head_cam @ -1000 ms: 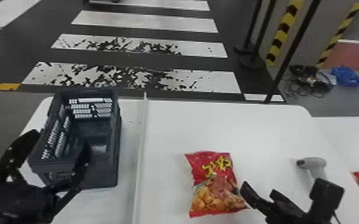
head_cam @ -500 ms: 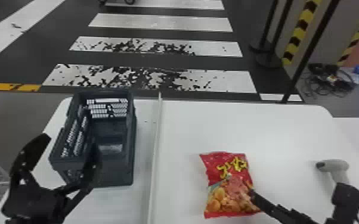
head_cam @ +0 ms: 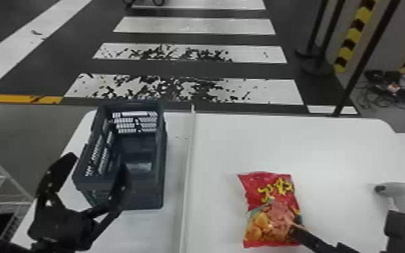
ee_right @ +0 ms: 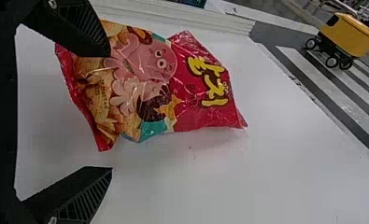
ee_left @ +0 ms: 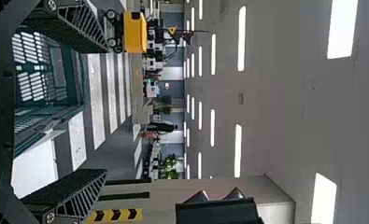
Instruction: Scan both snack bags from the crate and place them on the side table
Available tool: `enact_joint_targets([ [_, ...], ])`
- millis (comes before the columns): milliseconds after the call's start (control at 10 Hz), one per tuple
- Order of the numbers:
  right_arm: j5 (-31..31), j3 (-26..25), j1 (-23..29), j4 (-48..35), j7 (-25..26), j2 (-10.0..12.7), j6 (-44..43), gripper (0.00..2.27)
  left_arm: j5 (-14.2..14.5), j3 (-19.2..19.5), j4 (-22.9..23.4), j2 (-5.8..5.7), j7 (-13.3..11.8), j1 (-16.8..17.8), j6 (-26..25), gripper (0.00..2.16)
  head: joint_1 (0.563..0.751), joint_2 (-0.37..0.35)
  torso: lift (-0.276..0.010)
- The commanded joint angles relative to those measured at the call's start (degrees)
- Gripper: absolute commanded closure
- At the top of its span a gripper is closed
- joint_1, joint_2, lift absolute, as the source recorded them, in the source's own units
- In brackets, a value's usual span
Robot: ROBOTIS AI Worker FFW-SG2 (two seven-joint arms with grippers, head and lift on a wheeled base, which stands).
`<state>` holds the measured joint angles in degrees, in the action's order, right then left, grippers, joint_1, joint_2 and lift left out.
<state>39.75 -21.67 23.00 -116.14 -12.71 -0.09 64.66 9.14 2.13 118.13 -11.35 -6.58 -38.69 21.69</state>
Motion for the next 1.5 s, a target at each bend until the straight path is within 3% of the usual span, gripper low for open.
enact_joint_targets([
  [0,1.03,-0.65,-1.56,1.97,-0.39,0.14,1.58,0.05,0.09,-0.02,-0.18,-0.08,-0.01,0.1,-0.03,0.08,0.695,0.035,-0.098],
  [300,1.65,-1.44,-4.63,5.93,-1.18,0.14,3.68,0.09,0.26,-0.02,-0.62,-0.25,0.07,0.28,-0.03,0.08,0.695,0.046,-0.098],
  [400,2.08,-1.62,-5.77,7.42,-1.44,0.14,3.68,0.24,0.62,-0.02,-0.8,-0.34,0.07,0.46,-0.03,0.08,0.695,0.05,-0.098],
  [500,2.08,-2.32,-7.18,9.35,-3.11,0.14,3.68,0.56,0.7,-0.02,-1.06,-0.43,0.07,0.54,-0.03,0.08,0.695,0.053,-0.098],
  [700,2.17,-3.11,-8.5,11.81,-4.96,0.14,3.51,2.1,0.79,-0.02,-1.23,-0.6,0.07,0.72,-0.21,0.08,0.695,0.057,-0.098],
  [800,3.23,-4.08,-8.94,13.13,-6.63,0.14,4.56,2.23,1.06,0.07,-1.23,-0.78,0.07,0.72,-0.21,0.08,0.695,0.055,-0.098],
  [900,7.45,-6.98,-11.22,17.26,-9.35,0.14,10.36,2.24,1.06,0.07,-1.23,-0.78,0.07,0.98,-0.39,0.08,0.695,0.055,-0.098],
  [1100,12.81,-10.32,-13.07,22.54,-13.92,0.14,13.0,2.24,1.06,0.07,-1.41,-0.87,0.07,1.42,-0.91,0.08,0.695,0.084,-0.098],
  [1400,8.15,-11.2,-12.63,16.03,-12.69,0.14,10.36,2.24,1.06,-0.02,-1.41,-0.78,0.34,2.21,-1.97,0.08,0.695,0.072,-0.098],
])
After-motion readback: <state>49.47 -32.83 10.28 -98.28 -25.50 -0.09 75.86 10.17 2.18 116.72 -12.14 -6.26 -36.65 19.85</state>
